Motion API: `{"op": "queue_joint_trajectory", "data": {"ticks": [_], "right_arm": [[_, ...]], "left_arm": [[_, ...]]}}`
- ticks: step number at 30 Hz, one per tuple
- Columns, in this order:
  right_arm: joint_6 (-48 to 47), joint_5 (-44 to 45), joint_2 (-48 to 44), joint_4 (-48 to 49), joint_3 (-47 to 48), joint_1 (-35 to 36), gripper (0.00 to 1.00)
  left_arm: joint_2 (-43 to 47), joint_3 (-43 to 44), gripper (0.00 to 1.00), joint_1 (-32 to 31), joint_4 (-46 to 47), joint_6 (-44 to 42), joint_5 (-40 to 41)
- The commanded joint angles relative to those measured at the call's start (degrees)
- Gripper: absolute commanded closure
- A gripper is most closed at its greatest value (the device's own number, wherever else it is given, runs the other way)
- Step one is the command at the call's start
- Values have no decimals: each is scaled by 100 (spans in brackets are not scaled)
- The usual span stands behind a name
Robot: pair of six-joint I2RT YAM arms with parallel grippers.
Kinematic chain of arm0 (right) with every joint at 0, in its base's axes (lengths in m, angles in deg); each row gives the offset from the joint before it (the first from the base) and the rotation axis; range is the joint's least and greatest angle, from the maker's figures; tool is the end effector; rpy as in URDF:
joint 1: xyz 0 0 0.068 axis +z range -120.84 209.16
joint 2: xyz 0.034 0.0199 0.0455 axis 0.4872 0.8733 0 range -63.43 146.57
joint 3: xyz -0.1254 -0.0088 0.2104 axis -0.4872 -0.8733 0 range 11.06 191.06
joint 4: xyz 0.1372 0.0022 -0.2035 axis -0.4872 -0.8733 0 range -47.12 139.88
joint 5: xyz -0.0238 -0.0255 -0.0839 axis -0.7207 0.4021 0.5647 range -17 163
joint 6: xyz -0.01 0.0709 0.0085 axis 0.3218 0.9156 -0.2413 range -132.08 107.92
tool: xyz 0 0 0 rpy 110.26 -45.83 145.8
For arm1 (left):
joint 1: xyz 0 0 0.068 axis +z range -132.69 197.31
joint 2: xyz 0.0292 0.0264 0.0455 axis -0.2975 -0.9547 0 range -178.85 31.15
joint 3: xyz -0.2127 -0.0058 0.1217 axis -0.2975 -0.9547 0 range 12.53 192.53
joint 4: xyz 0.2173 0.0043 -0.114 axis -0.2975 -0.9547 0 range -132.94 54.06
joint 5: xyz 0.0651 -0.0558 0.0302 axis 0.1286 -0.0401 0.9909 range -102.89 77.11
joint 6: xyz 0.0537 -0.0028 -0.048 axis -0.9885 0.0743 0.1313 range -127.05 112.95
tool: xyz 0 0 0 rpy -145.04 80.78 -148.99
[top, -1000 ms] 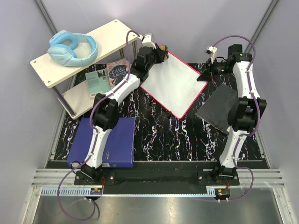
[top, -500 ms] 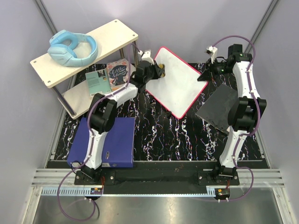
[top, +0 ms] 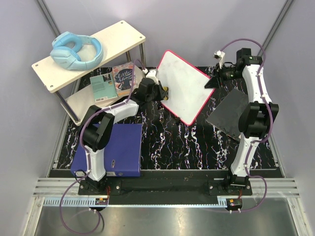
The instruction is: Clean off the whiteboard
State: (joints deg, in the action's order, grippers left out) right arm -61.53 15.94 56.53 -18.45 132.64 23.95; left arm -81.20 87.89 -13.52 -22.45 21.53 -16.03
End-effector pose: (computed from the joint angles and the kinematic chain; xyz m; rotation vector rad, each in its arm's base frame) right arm 0.4084 0.0131 0.2860 -1.0593 1.9499 0.8566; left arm 0.3847 -0.2334 0.1887 0.0771 2.0523 -0.7159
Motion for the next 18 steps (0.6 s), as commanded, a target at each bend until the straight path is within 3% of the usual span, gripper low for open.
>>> {"op": "queue_joint_trajectory", "data": {"ticks": [1, 7, 18], "right_arm": [[-276, 11, 291, -2509, 14, 416, 64], [-153, -34, 344, -2500, 261, 416, 62], [49, 98, 431, -2457, 823, 407, 45]], "left_arm": [[329, 58, 100, -20, -153, -318, 261], [21, 41, 100, -11, -391, -72, 208], [-76, -82, 100, -20, -603, 34, 32]]}}
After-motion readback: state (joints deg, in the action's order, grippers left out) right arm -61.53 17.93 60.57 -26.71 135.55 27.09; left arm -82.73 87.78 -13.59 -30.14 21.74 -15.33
